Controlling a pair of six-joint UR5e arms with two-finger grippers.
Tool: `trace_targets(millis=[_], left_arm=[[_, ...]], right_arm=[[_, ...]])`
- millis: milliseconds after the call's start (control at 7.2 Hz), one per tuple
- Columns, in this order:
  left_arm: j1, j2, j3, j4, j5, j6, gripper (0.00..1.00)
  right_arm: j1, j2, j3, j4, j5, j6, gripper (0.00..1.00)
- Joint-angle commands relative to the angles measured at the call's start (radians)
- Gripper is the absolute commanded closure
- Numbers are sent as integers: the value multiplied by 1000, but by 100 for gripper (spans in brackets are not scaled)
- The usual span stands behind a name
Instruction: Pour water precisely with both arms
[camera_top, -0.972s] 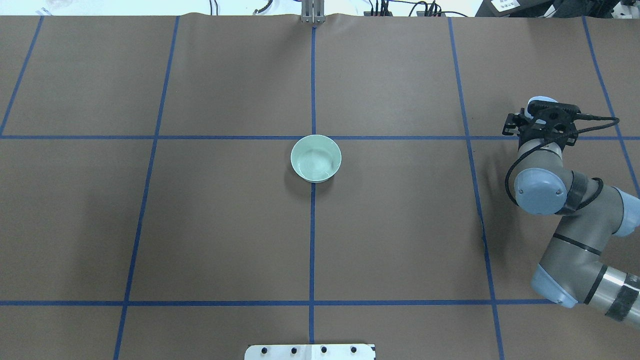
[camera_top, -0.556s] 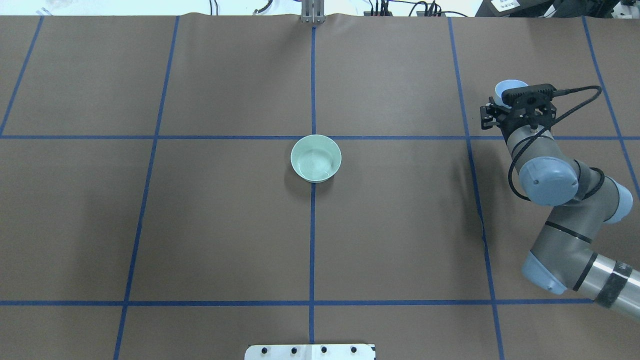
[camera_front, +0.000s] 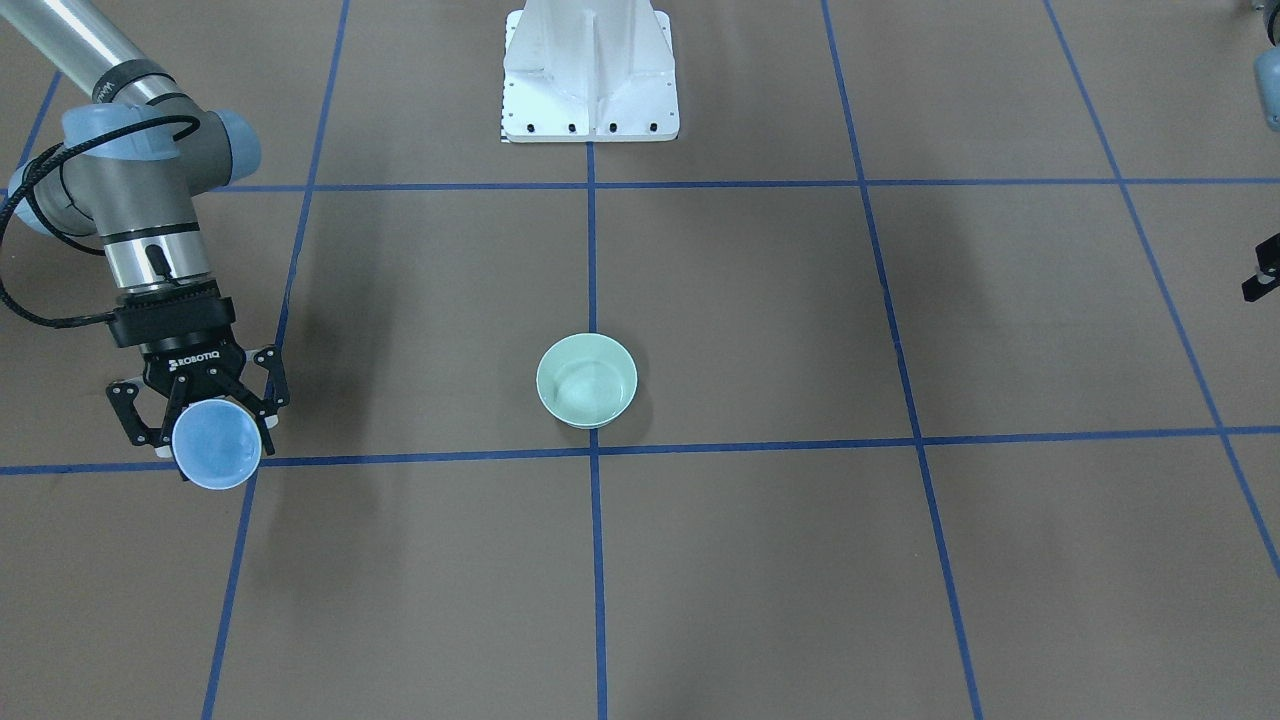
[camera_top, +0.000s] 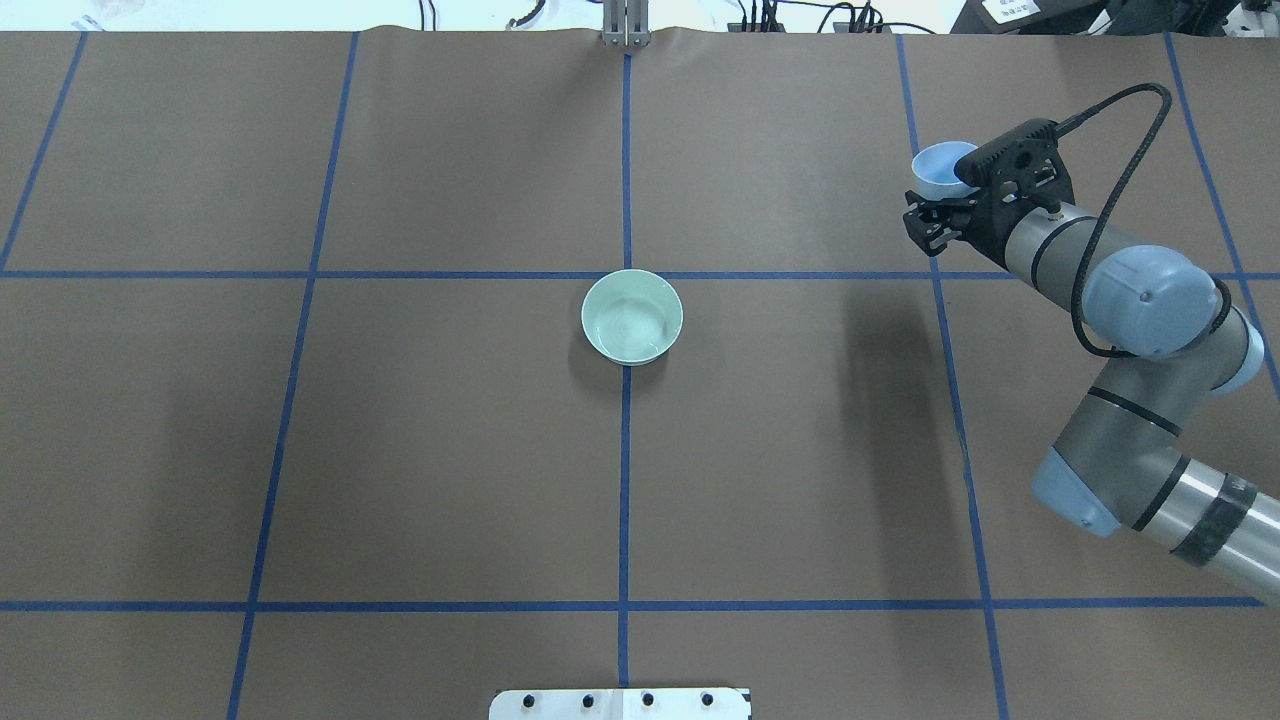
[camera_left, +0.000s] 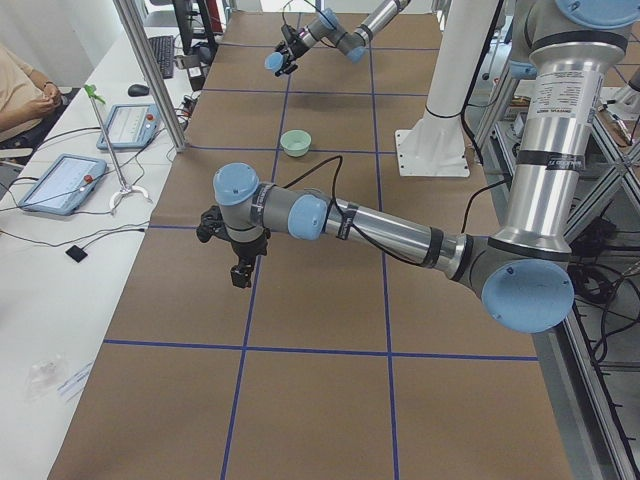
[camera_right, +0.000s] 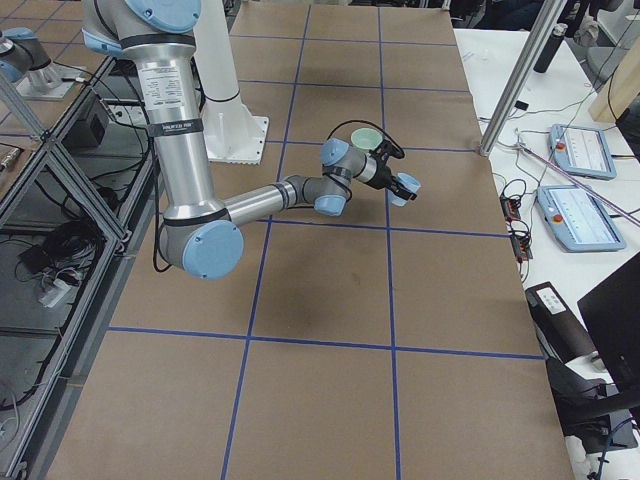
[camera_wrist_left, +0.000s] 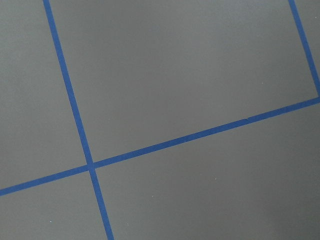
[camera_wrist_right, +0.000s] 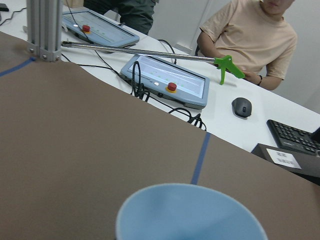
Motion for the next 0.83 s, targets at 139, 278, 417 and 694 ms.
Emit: trace_targets(millis=[139,278,417,694], left_arm=[[-1,0,2,2,-1,-4,0],[-1,2,2,2,-7,-6,0],[-1,3,2,5,-37,-6,0],[-3,6,2,6,-54,-6,0]], right_arm=[[-5,16,14,81,270,-151,100],[-6,28,17,79,290,-209,100],[-14,60,11,78,357,-224,100],[-23,108,11,49,433,-239,100]])
